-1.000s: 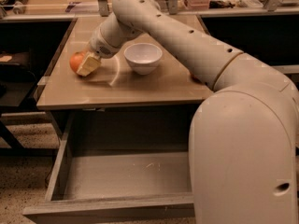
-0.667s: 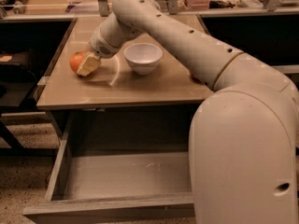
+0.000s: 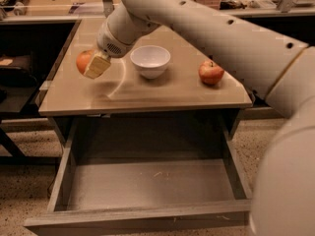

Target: Place orange into top drawer

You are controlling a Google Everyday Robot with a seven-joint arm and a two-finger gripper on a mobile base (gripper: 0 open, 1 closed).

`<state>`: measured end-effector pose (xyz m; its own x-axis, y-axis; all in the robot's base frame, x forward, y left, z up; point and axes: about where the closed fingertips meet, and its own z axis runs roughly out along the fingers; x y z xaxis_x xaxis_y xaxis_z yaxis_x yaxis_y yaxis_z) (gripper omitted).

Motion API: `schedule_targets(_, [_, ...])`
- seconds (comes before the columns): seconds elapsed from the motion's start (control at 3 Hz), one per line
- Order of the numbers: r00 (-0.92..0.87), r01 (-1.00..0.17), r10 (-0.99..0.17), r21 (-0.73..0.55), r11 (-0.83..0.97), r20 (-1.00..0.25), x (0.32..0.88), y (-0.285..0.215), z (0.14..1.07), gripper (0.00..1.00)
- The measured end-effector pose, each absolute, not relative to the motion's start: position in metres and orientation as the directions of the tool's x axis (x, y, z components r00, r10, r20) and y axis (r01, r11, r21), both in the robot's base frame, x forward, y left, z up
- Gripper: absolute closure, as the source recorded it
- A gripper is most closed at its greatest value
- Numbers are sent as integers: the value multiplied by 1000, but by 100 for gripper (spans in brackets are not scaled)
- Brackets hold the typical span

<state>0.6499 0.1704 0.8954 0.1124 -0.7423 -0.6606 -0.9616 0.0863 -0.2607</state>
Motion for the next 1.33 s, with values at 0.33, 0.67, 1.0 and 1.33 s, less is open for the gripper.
schedule_targets(0.33, [79, -953, -767, -273, 128, -636, 606, 154, 916, 100])
schedule_targets(0.67, [27, -948, -785, -266, 177, -619, 566, 140, 925, 100])
schedule_targets(1.0, [28, -942, -764, -273, 196, -644, 525, 130, 922, 100])
schedule_targets(1.33, [17, -937, -758, -276, 216, -652, 525, 124, 918, 100])
